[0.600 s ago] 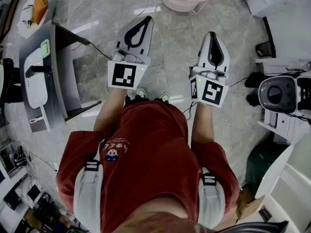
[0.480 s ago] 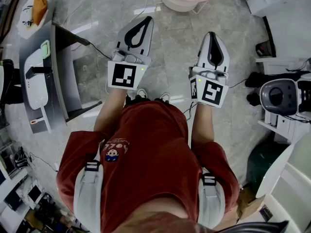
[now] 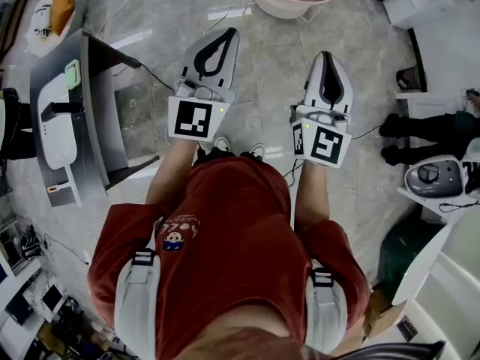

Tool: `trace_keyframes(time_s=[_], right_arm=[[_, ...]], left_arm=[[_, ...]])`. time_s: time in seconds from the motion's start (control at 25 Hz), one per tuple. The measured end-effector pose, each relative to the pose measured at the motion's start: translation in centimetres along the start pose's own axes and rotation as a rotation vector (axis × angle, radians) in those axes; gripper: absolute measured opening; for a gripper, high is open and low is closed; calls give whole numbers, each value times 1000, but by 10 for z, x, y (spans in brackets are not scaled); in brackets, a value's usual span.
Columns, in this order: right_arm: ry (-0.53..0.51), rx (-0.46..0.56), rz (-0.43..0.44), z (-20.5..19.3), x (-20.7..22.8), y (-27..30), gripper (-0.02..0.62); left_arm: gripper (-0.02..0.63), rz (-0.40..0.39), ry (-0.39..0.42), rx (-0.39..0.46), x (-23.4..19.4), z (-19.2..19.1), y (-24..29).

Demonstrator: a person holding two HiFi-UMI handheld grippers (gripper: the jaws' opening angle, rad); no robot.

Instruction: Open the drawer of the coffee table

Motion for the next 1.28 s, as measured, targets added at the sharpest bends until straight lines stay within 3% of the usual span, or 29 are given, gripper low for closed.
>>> trace_keyframes(time_s=[0.4, 0.68, 0.96, 1.28], right_arm=[[-11, -14, -4, 1, -40, 14, 28], [10, -54, -16, -17, -32, 41, 28], [66, -65, -19, -53, 32, 114, 28], [104, -70, -34, -73, 169, 232, 28]], left_arm=[[14, -16, -18, 4, -33, -14, -9], [14, -46, -15, -26, -38, -24, 26], [14, -59, 23, -68, -28, -32, 127], [14, -61, 64, -84, 3, -8, 305]])
Point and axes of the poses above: the fingertips, and each gripper's own axes: y forward along the fingers, x to its right, z out of its top, the point moved 6 cm from there along -y, backward along the fingers, and after that the axes turned 11 degrees about -x, right-handed, at the moved point
